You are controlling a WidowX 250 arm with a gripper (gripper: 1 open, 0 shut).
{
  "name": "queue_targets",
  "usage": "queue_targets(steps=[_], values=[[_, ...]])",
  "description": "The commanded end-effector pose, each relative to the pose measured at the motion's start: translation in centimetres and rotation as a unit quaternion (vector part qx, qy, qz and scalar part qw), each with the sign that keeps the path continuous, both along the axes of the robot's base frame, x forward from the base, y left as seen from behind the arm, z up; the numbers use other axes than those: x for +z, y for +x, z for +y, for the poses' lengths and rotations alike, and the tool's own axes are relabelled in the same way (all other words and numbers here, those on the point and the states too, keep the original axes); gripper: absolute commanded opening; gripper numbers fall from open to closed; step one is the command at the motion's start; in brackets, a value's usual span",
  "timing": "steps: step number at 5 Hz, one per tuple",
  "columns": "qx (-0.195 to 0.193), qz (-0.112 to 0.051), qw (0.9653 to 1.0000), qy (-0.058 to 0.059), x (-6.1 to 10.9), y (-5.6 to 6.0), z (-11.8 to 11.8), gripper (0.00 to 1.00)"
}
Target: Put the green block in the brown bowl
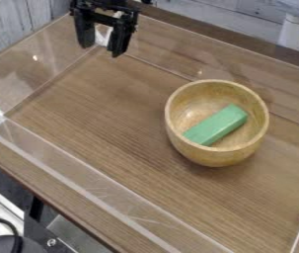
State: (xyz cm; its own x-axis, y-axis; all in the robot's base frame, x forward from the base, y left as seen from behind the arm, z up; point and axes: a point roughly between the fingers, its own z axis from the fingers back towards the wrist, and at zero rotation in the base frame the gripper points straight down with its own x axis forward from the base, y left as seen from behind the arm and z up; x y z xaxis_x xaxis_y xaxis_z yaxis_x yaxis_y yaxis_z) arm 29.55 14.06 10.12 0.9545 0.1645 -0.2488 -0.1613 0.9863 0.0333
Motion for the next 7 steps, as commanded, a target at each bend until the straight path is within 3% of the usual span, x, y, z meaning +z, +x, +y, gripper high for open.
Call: queue_targets(steps=[1, 2, 3, 4, 6, 7], values=[[-0.027, -0.057, 0.9974, 0.034, 5.1, 1.0, -0.9, 1.0], [-0.07, -0.057, 0.9939, 0.063, 6.3, 1.7, -2.6, 1.0], [-0.058, -0.051, 0.9956, 0.054, 4.6, 1.6, -2.6, 0.0], [-0.038, -0.047, 0.9969, 0.05, 3.7, 1.0, -2.5, 0.0], [-0.044, -0.084, 0.9947, 0.04, 0.5, 1.9, 0.2, 0.0], [-0.051, -0.095, 0.9935, 0.037, -1.9, 2.2, 1.4, 0.0]])
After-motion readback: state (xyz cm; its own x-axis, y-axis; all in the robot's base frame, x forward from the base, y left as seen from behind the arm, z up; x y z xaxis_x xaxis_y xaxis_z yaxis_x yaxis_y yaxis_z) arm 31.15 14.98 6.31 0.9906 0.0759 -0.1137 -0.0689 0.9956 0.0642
